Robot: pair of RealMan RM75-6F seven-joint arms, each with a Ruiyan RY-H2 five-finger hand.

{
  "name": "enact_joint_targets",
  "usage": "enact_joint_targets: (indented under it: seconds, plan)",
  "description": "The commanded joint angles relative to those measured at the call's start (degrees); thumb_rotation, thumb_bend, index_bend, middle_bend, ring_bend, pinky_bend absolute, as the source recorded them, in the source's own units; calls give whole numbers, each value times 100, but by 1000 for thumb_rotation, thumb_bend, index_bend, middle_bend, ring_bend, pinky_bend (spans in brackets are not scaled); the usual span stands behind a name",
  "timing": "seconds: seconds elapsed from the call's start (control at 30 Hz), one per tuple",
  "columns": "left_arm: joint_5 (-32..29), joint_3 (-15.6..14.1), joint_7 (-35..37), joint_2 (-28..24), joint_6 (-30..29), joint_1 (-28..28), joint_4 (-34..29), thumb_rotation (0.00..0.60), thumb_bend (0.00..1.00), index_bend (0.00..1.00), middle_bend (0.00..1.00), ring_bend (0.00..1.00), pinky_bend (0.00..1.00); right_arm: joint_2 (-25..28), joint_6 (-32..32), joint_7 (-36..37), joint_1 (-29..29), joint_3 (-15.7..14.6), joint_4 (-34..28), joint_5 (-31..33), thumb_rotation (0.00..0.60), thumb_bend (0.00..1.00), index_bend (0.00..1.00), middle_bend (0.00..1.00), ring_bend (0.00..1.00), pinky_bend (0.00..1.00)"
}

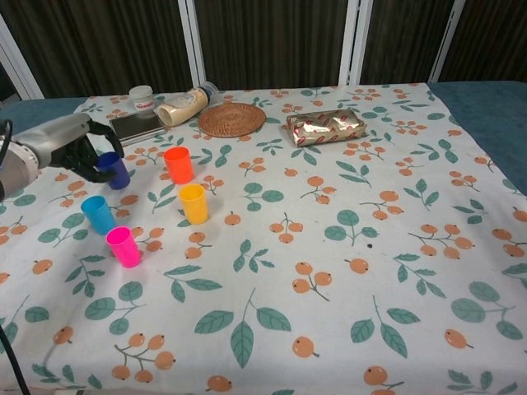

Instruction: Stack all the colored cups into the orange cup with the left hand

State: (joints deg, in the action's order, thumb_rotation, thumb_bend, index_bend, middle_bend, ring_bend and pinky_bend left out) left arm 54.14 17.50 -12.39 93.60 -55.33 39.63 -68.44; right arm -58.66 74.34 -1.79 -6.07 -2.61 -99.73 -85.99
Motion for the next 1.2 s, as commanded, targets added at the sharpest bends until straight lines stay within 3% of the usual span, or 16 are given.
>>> enact_joint_targets:
  seconds: [0.03,0.2,0.27,0.5,0.87,1.2]
  plan:
    - [96,175,27,-57,-193,88,-201,600,354,530,1000,1000,1000,1,-3,4,-1,-1,0,-1,600,189,0,0,0,0]
    - [111,295,-41,-50,-319,178,-318,600,356,527,1000,1000,1000,1,-16,5,-6,-4,-1,-3,600,189,0,0,0,0]
    - [114,456,-222,80,-428,397,-422,600,357,522,1000,1000,1000,8,-13,20,-8,3,1,2,600,189,0,0,0,0]
    - [-115,565,-711,522,-606,733,-235,600,357,522,1000,1000,1000,43,-30,97,-15,3,7,-2,600,189,0,0,0,0]
    - [-327,489,-781,854,-415,873,375,600,362,518,1000,1000,1000,89,-7,237,-15,32,25,9,600,189,0,0,0,0]
    - [-260,397,-637,946,-284,878,537,600,370,509,1000,1000,1000,53,-32,149,-20,36,11,44,600,189,0,0,0,0]
